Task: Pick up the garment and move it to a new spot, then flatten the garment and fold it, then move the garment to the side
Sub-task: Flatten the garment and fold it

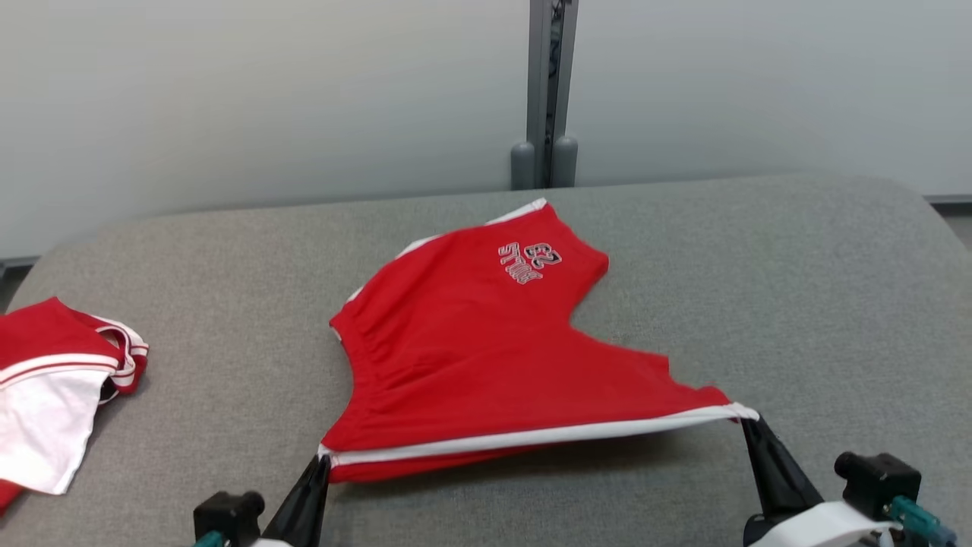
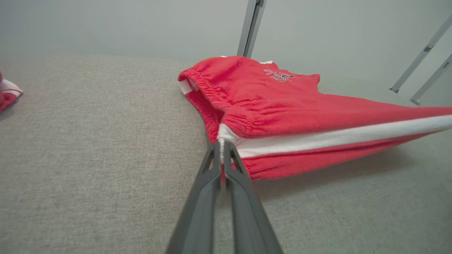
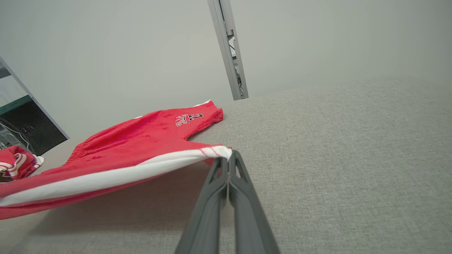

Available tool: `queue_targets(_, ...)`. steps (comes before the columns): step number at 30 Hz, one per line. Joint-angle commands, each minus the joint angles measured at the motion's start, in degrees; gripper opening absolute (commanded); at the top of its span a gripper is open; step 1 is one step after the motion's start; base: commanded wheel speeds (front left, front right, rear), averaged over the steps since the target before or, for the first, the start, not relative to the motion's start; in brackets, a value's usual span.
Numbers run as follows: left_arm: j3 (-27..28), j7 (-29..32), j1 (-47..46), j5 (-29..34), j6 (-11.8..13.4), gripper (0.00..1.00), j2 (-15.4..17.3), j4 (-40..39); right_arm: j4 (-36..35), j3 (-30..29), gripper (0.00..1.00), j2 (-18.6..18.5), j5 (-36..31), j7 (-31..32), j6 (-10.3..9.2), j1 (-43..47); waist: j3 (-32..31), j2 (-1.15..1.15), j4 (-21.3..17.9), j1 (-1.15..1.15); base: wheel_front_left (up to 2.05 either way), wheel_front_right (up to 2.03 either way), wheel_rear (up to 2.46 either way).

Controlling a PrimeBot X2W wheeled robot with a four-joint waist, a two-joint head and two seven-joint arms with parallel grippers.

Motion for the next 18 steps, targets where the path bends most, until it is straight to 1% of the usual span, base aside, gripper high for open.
queue_targets(1,1.5,0.0,2.5,-0.3,0.1,0.00,0.7,-1.2,-0.5,-0.3,0.00,-0.3,0.2,0.0,-0.05,1.8,-2.2,0.00,-0.3,0.00,0.00,0.00,0.00)
queue_targets(4,1.9,0.0,4.0,-0.3,0.1,0.00,0.4,-2.3,-1.2,-0.2,0.00,-0.3,0.3,0.0,-0.05,2.8,-2.7,0.00,-0.3,0.00,0.00,0.00,0.00)
queue_targets(6,3.5,0.0,6.2,-0.5,0.1,0.00,-0.1,-4.8,-1.8,-0.6,0.00,-0.3,-0.4,0.0,-0.06,3.8,-2.7,0.00,-0.4,0.00,0.00,0.00,0.00)
queue_targets(10,3.6,0.0,7.3,0.1,0.1,0.00,-0.6,-6.9,-2.4,-0.9,0.00,-0.3,-0.9,0.0,-0.08,2.5,-1.5,0.00,0.3,0.00,0.00,0.00,0.00)
queue_targets(15,2.0,0.0,3.8,0.8,0.1,0.00,-1.0,-9.8,-2.6,-0.9,0.00,-0.6,-1.4,0.0,-0.07,-1.8,1.2,0.00,1.7,0.00,0.00,0.00,0.00)
queue_targets(18,1.8,0.0,0.7,0.5,0.1,0.00,-1.3,-10.7,-2.0,-0.5,0.00,-1.4,-1.8,0.0,-0.05,-6.6,4.0,0.00,2.9,0.00,0.00,0.00,0.00)
